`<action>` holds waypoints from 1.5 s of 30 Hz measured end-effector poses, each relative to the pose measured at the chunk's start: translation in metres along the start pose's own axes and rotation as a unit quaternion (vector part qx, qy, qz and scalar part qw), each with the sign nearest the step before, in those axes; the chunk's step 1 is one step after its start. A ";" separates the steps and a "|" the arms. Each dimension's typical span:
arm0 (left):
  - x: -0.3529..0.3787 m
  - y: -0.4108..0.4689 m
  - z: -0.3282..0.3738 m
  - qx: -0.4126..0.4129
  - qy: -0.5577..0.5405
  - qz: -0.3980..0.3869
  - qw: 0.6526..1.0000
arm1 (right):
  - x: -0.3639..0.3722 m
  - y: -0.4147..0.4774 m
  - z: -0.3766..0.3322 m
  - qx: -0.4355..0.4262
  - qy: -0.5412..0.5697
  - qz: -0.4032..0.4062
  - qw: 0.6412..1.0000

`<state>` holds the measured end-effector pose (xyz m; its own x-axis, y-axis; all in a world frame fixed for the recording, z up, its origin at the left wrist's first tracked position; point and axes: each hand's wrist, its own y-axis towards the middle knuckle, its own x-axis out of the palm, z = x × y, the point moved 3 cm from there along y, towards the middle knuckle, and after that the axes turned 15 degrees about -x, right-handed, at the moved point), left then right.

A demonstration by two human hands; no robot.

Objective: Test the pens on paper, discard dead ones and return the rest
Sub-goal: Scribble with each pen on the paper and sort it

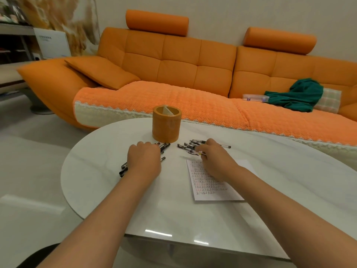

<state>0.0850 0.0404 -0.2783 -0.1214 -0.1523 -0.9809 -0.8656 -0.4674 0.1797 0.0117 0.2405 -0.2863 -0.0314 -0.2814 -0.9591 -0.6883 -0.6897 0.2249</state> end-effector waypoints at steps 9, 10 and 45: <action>0.001 0.001 0.009 0.050 -0.007 -0.001 0.999 | 0.003 0.021 0.010 -0.011 -0.074 -0.016 0.997; 0.002 0.001 0.009 0.054 -0.009 -0.001 0.999 | 0.003 0.020 0.010 -0.016 -0.081 -0.009 0.997; -0.023 -0.027 0.055 0.155 -0.261 -0.117 0.946 | -0.030 -0.080 0.039 0.161 0.415 0.188 0.876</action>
<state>0.0842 0.1042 -0.2648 -0.0615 0.4116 -0.9093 -0.9893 -0.1456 0.0010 0.0395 0.3300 -0.2827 0.1453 -0.9281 -0.3428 -0.9148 -0.2580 0.3107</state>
